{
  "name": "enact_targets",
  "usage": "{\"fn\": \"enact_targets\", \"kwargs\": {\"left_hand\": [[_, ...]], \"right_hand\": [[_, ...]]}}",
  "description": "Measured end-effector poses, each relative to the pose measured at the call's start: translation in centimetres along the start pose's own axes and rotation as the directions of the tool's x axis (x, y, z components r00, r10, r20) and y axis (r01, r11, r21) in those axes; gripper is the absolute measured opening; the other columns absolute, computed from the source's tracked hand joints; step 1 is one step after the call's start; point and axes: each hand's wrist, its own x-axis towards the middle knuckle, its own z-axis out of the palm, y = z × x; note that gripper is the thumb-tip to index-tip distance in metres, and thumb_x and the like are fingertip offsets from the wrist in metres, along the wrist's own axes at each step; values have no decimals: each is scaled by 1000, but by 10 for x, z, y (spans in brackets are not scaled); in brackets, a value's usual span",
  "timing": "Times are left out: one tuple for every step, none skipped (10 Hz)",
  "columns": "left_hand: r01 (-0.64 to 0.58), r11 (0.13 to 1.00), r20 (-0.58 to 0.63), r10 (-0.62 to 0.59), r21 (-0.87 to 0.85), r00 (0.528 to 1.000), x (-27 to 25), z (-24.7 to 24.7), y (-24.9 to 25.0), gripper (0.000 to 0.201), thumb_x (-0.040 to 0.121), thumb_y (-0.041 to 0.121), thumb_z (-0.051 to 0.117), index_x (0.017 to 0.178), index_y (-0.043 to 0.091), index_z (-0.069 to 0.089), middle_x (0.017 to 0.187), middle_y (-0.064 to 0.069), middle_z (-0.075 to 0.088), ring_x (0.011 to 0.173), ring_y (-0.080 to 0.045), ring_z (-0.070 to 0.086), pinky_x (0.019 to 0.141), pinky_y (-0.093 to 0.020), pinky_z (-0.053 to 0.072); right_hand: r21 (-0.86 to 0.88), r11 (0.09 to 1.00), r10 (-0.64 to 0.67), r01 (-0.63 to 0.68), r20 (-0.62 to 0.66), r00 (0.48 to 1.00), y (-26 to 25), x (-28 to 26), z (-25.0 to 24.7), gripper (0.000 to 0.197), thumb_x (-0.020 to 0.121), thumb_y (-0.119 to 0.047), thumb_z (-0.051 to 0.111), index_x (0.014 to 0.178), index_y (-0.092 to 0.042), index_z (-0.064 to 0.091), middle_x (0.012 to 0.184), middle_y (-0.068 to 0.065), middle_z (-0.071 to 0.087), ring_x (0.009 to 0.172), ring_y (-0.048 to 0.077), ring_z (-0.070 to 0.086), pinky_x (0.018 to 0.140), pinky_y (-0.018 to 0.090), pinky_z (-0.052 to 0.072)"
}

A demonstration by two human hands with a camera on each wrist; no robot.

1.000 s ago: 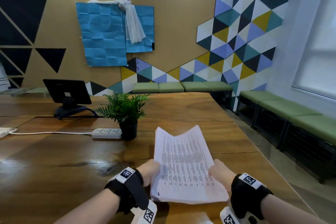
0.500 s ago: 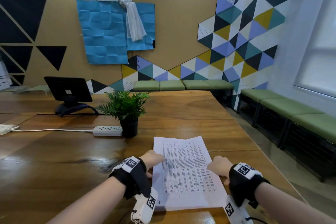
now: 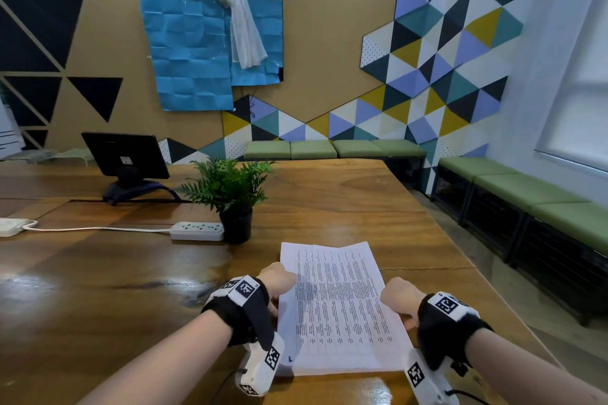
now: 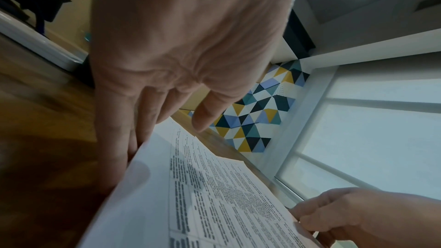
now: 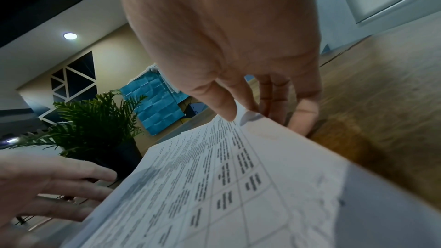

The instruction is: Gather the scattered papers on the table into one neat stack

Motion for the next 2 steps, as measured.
{"fn": "enact_targets", "kwargs": {"left_hand": [[0, 1000, 12, 0, 20, 1000, 2, 0, 0, 46, 92, 18, 44, 137, 4, 44, 136, -13, 49, 118, -32, 53, 90, -47, 56], [-32, 999, -17, 33, 35, 999, -8, -5, 6, 51, 98, 22, 40, 145, 4, 33, 149, -14, 40, 132, -32, 44, 95, -35, 45]], "right_hand": [[-32, 999, -10, 10, -22, 1000, -1, 0, 2, 19, 93, -6, 30, 88, -5, 48, 132, 21, 54, 122, 35, 51, 101, 40, 46], [-92, 996, -2, 2, -5, 1000, -3, 2, -3, 25, 94, -6, 27, 95, -2, 51, 138, 20, 45, 122, 35, 47, 84, 40, 53]]}}
